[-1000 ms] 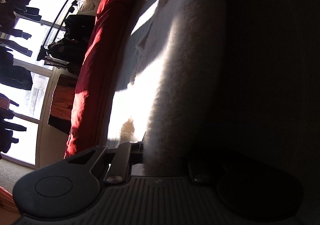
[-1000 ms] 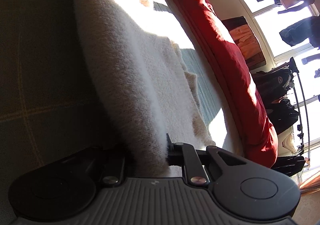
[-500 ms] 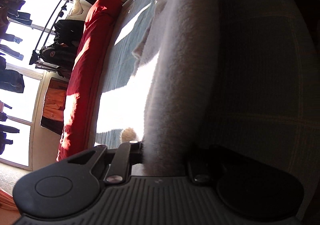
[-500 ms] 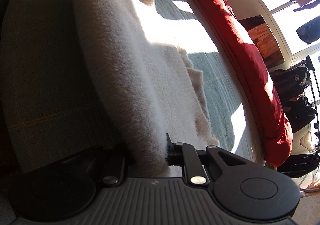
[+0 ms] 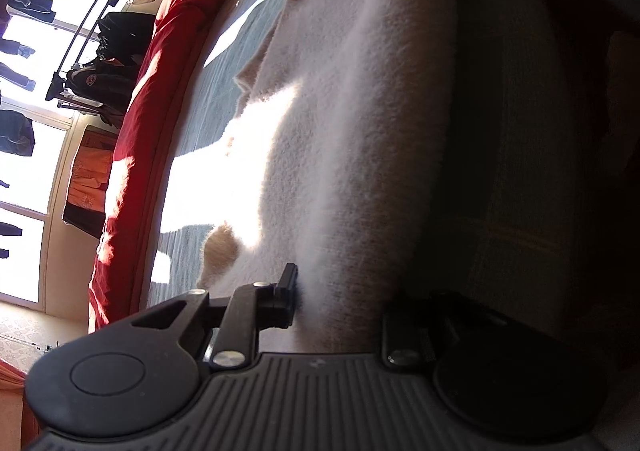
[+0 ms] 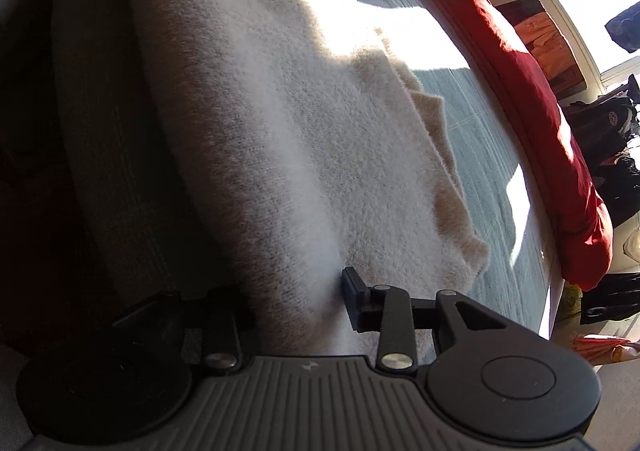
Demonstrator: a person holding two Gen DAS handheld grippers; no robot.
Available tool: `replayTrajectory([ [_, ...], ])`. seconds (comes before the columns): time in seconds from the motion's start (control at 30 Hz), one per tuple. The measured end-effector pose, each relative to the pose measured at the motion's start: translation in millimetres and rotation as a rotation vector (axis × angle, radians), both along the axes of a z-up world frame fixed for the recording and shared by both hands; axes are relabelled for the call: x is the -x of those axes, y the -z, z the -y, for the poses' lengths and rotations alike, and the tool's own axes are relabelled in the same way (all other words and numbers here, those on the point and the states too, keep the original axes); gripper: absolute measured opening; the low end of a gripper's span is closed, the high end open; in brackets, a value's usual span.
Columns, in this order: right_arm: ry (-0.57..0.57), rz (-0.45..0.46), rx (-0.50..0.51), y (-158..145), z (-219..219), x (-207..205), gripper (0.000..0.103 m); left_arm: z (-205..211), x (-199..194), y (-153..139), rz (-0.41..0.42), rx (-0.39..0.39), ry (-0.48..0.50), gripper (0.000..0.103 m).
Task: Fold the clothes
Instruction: 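Open both tools, release the fold, and raise them above the sweater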
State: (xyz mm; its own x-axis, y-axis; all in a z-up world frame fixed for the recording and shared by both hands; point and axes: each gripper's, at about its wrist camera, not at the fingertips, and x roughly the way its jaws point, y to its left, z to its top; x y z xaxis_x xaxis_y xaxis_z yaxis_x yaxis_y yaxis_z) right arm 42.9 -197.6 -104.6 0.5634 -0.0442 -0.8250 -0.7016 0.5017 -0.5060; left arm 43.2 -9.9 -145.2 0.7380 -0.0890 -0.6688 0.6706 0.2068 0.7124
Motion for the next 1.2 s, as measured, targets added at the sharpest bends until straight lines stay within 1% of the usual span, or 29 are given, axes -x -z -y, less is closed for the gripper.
replayTrajectory([
  [0.03,0.001,-0.009,-0.001,-1.5,2.5,4.9,0.052,-0.6,1.9,-2.1,-0.007,0.005,-0.011,0.031],
  [0.07,0.003,-0.017,-0.002,-3.0,5.1,9.8,0.058,-2.0,4.1,-4.5,-0.017,0.009,-0.02,0.034],
  [0.1,0.004,-0.026,-0.003,-4.6,7.6,14.7,0.061,-4.6,6.9,-7.3,-0.032,0.011,-0.027,0.036],
  [0.13,0.013,-0.031,-0.009,-6.7,11.3,18.9,0.063,-7.7,10.1,-10.6,-0.047,0.016,-0.033,0.044],
  [0.17,0.039,-0.038,-0.031,-10.3,16.9,21.7,0.063,-11.7,14.1,-14.8,-0.063,0.026,-0.04,0.049],
  [0.23,0.107,-0.062,-0.098,-19.3,30.0,25.9,0.063,-19.8,21.9,-23.1,-0.094,0.046,-0.054,0.051],
  [0.27,0.149,-0.072,-0.149,-25.4,37.8,27.4,0.063,-23.8,25.8,-27.2,-0.11,0.056,-0.061,0.051],
  [0.33,0.255,-0.1,-0.288,-40.3,55.7,23.7,0.063,-30.0,28.3,-40.3,-0.135,0.101,-0.092,0.051],
  [0.37,0.312,-0.112,-0.36,-47.7,64.5,20.3,0.064,-32.1,25.6,-49.2,-0.148,0.143,-0.119,0.051],
  [0.4,0.364,-0.119,-0.426,-54.2,71.9,16.0,0.067,-33.2,18.9,-60.1,-0.164,0.205,-0.156,0.051],
  [0.43,0.412,-0.122,-0.488,-60.0,78.2,11.1,0.072,-34.2,12.1,-71.0,-0.18,0.267,-0.192,0.054],
  [0.5,0.482,-0.127,-0.602,-68.6,85.6,1.5,0.073,-37.5,-6.1,-91.2,-0.24,0.427,-0.276,0.059],
  [0.57,0.543,-0.124,-0.711,-73.3,88.1,-10.7,0.075,-40.8,-21.3,-100.7,-0.326,0.579,-0.362,0.07],
  [0.63,0.58,-0.107,-0.754,-71.2,83.8,-19.4,0.076,-43.2,-32.5,-103.4,-0.405,0.711,-0.444,0.07],
  [0.7,0.61,-0.094,-0.757,-64.6,78.1,-24.9,0.076,-42.8,-35.5,-94.3,-0.433,0.784,-0.503,0.07],
  [0.83,0.662,-0.077,-0.751,-43.3,67.1,-23.9,0.076,-36.8,-34.7,-65.4,-0.443,0.825,-0.579,0.07],
  [0.97,0.679,-0.043,-0.722,-24.3,54.3,-16.7,0.08,-27.2,-27.0,-34.3,-0.417,0.748,-0.615,0.07],
  [1.07,0.703,-0.032,-0.683,-5.8,49.3,-15.3,0.083,-34.3,-24.2,-15.1,-0.4,0.728,-0.658,0.072],
  [1.13,0.714,-0.027,-0.666,3.3,49.0,-14.9,0.085,-41.6,-23.3,-10.0,-0.401,0.752,-0.684,0.074],
  [1.2,0.733,-0.029,-0.679,3.9,51.0,-15.0,0.085,-42.0,-24.3,-15.9,-0.407,0.748,-0.696,0.074],
])
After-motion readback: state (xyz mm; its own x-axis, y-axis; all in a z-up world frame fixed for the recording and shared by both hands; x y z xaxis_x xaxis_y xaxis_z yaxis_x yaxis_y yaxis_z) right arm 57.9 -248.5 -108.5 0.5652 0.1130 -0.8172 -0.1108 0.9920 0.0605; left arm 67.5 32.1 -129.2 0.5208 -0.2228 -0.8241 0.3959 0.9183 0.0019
